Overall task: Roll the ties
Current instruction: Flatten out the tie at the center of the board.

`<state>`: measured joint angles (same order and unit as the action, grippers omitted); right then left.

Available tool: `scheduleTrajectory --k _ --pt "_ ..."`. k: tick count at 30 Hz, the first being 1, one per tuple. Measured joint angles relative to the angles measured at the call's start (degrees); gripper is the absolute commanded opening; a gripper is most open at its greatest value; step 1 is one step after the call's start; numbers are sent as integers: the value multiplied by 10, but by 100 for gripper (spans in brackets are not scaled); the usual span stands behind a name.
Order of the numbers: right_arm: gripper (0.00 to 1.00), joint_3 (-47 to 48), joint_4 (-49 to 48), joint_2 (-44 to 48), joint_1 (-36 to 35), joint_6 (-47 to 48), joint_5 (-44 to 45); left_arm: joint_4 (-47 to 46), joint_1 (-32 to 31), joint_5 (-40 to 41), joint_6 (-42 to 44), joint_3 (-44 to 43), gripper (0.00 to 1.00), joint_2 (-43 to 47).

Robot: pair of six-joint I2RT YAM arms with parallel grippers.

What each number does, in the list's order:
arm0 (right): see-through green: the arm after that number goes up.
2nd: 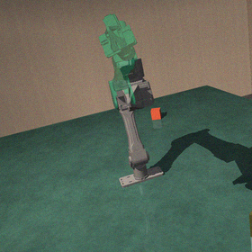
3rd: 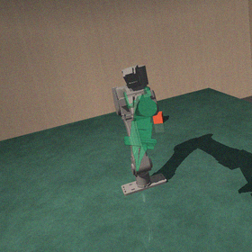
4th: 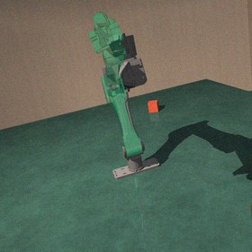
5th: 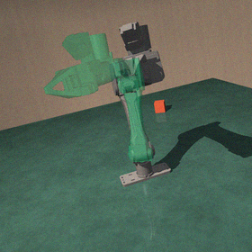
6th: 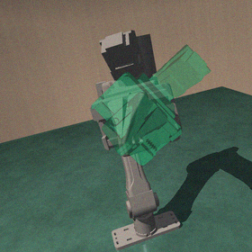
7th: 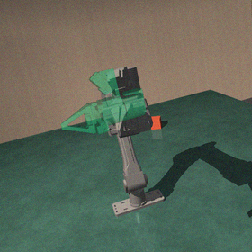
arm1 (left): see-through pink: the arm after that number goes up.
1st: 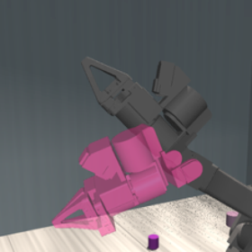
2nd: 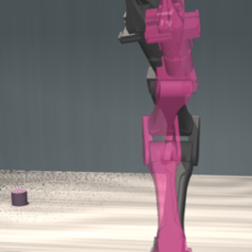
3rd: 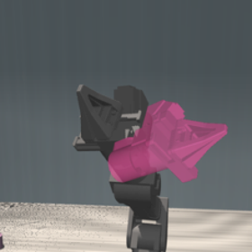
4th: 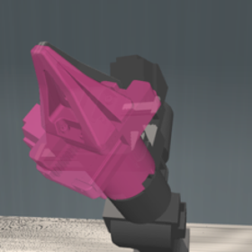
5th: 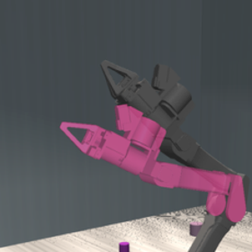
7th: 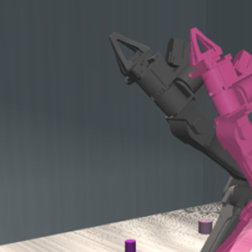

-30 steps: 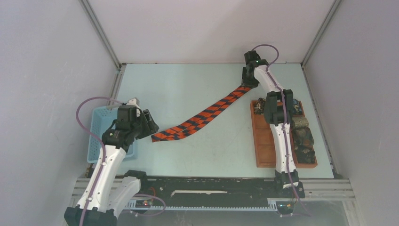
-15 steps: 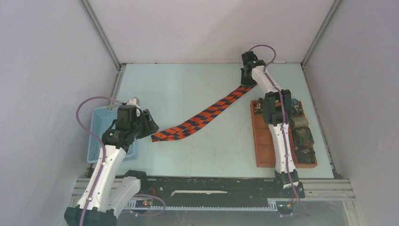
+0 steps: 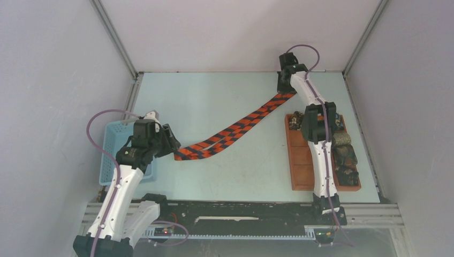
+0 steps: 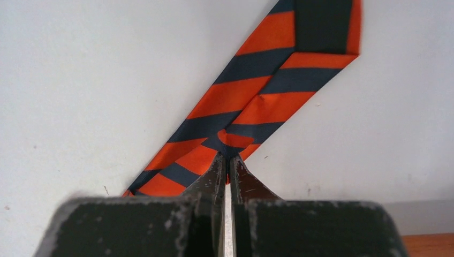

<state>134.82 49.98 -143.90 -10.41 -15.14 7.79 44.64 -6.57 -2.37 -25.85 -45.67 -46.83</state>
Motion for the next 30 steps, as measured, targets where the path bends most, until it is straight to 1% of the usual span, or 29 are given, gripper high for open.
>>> scheduleTrajectory --k 5,10,18,20,23,24,27,30 --pt "0 0 -17 21 18 2 0 0 0 0 0 0 60 0" --pt "0 0 -31 23 32 3 -1 0 0 0 0 0 60 0" --pt "1 0 -40 23 35 3 -5 0 0 0 0 0 59 0" --pt "10 0 -43 22 35 3 -6 0 0 0 0 0 59 0" --pt "35 0 -46 20 35 -1 -14 0 0 0 0 0 59 -1" --pt "40 0 -47 19 36 -3 -18 0 0 0 0 0 59 -2" --pt "45 0 -44 18 39 -10 -37 0 0 3 -1 0 60 -3" --pt "46 -4 -43 20 39 -10 -53 2 0 12 -13 0 59 -9"
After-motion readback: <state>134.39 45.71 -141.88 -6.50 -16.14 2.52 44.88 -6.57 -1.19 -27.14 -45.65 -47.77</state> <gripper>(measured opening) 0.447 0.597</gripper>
